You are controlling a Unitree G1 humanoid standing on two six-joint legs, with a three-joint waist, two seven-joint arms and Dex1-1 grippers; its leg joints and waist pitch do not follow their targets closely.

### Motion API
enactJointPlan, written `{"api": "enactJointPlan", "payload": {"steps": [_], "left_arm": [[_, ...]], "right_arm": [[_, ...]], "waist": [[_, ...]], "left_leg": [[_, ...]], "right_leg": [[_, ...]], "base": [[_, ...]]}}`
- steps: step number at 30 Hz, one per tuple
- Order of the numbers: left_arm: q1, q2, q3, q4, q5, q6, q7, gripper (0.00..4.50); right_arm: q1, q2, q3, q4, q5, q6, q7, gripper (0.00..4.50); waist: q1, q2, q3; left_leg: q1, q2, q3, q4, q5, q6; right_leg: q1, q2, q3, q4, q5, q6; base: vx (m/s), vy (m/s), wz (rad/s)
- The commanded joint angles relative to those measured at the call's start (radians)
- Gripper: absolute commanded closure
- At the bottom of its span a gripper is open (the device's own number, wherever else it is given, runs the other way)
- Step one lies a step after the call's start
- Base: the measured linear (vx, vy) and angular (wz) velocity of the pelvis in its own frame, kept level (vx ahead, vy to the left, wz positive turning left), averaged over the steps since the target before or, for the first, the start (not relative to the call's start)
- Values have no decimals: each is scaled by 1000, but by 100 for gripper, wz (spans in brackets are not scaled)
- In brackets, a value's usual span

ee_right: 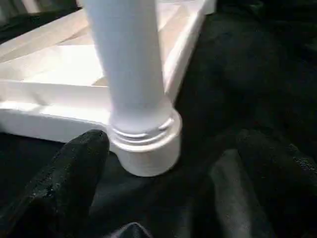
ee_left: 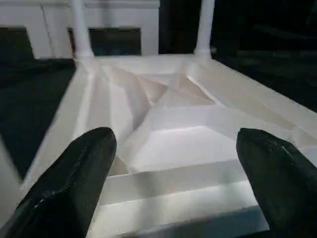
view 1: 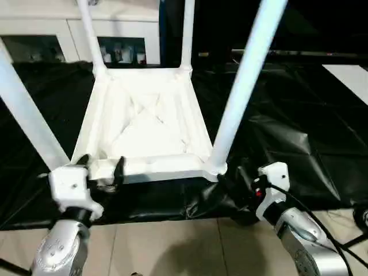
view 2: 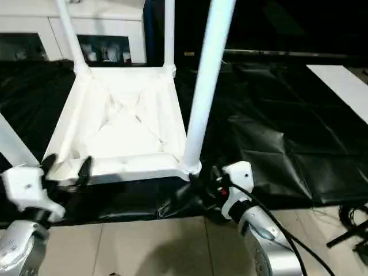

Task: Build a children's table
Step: Rotate leg to tighten

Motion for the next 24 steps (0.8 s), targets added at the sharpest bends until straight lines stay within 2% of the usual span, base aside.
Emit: {"api": "enactJointPlan", "payload": {"steps": [1, 2, 3, 4, 7, 10, 11, 12, 13, 14, 15, 16, 17, 18, 19, 20, 21, 22, 23, 24], "left_arm": [[-32, 4, 15, 51, 0, -4, 14, 10], [-34, 2, 20, 60, -5, -14, 15, 10], [-32, 4, 16, 69, 3, -34, 14, 10], [-30, 5, 13, 73, 9, -44, 13, 10], [6, 12, -10, 72, 16, -72, -1, 10], [54, 0, -27, 58, -9, -100, -18, 10], [58, -2, -28, 60, -13, -110, -23, 10], [63, -3, -30, 62, -12, -124, -24, 10], [72, -8, -29, 58, -18, -139, -26, 10], [73, -8, -29, 58, -19, -140, -26, 10], [82, -7, -31, 53, -16, -155, -23, 10], [83, -7, -31, 53, -15, -157, -23, 10], [86, -7, -31, 50, -15, -160, -22, 10], [95, -5, -34, 44, -16, -168, -22, 10], [100, -4, -36, 43, -18, -174, -22, 10], [106, -3, -38, 41, -15, -170, -18, 10], [109, -3, -39, 42, -13, -169, -15, 10], [114, 3, -47, 44, 0, -182, -19, 10], [120, 10, -59, 48, 11, -202, -26, 10], [122, 11, -64, 49, 12, -207, -29, 10]], "right_arm": [[-18, -5, -5, 2, -30, 6, -26, 0], [-18, -9, 2, 11, -43, -7, -27, 0], [-17, -13, 6, 20, -49, -17, -23, 0], [-17, -15, 7, 25, -51, -23, -20, 0], [-16, -18, 5, 42, -45, -37, -9, 0], [-21, -32, 20, 54, -49, -56, 18, 0], [-20, -35, 24, 52, -42, -53, 30, 0], [-21, -38, 27, 51, -42, -50, 37, 0], [-18, -45, 37, 49, -39, -54, 59, 0], [-18, -46, 38, 49, -39, -55, 61, 0], [-15, -49, 40, 52, -36, -55, 69, 0], [-15, -50, 40, 53, -35, -54, 70, 0], [-14, -50, 39, 55, -35, -54, 71, 0], [-9, -52, 33, 59, -32, -58, 71, 0], [-4, -50, 27, 60, -26, -59, 70, 0], [4, -51, 22, 59, -21, -64, 71, 0], [9, -51, 18, 57, -19, -67, 73, 0], [21, -45, 3, 52, -8, -61, 65, 0], [37, -39, -13, 45, 3, -54, 54, 0], [47, -38, -18, 42, 5, -54, 49, 0]], "waist": [[-2, 18, -35], [-5, 16, -36], [-6, 20, -37], [-12, 14, -38], [-19, 17, -42], [-22, 10, -44], [-19, 11, -45], [-18, 0, -45], [3, -9, -41], [9, -1, -43], [12, -2, -45], [18, -6, -40], [21, 5, -32], [22, 17, -18], [22, 23, -10], [-4, 39, 3], [-29, 46, -3], [-41, 79, -24], [-44, 64, -37], [-18, 69, -24]], "left_leg": [[23, 15, -24, -78, -449, -47], [21, 16, -24, -78, -445, -50], [19, 15, -25, -78, -440, -51], [13, 15, -26, -79, -430, -47], [14, 16, -24, -75, -423, -32], [11, 18, -21, -72, -402, -17], [6, 14, -16, -68, -382, 12], [3, 13, -12, -65, -370, 30], [-63, -13, -41, -70, -306, 142], [-63, -22, -46, -36, -239, 222], [-71, -21, -61, -1, -186, 260], [-89, -3, -88, 63, -116, 288], [-101, 9, -112, 90, -90, 282], [-92, 8, -123, 72, -88, 282], [-76, -1, -119, 43, -102, 291], [-24, -40, -105, -43, -189, 330], [11, -57, -124, -74, -196, 379], [74, -48, -173, -81, -156, 429], [55, 28, -157, -60, -10, 367], [7, 45, -139, -85, 28, 252]], "right_leg": [[9, -30, 28, -98, -377, -40], [11, -29, 27, -97, -361, -48], [14, -30, 26, -96, -350, -53], [19, -29, 25, -93, -332, -57], [18, -30, 26, -91, -308, -78], [21, -30, 28, -89, -283, -91], [23, -42, 34, -92, -282, -102], [25, -47, 36, -94, -290, -107], [76, -95, 5, -98, -300, -105], [81, -158, 2, -133, -404, -80], [92, -209, 15, -145, -427, -89], [108, -293, 30, -172, -470, -98], [122, -322, 24, -185, -480, -135], [132, -297, -13, -189, -507, -153], [129, -253, -38, -182, -523, -162], [100, -84, -118, -106, -558, -159], [86, 9, -141, -34, -490, -152], [33, 71, -122, 124, -306, -105], [-2, 29, -69, 137, -170, -63], [14, 26, -59, 127, -119, -49]], "base": [[0, 0, 0], [0, 0, 0], [0, 0, 0], [0, 0, 0], [0, 0, 0], [0, 0, 0], [0, 0, 0], [0, 0, 0], [0, 0, 0], [-9, 43, 33], [-9, 43, 33], [10, 94, 49], [17, 150, 44], [17, 150, 44], [29, 212, 52], [39, 228, 59], [39, 228, 59], [41, 216, 62], [13, 180, 34], [13, 180, 34]]}}
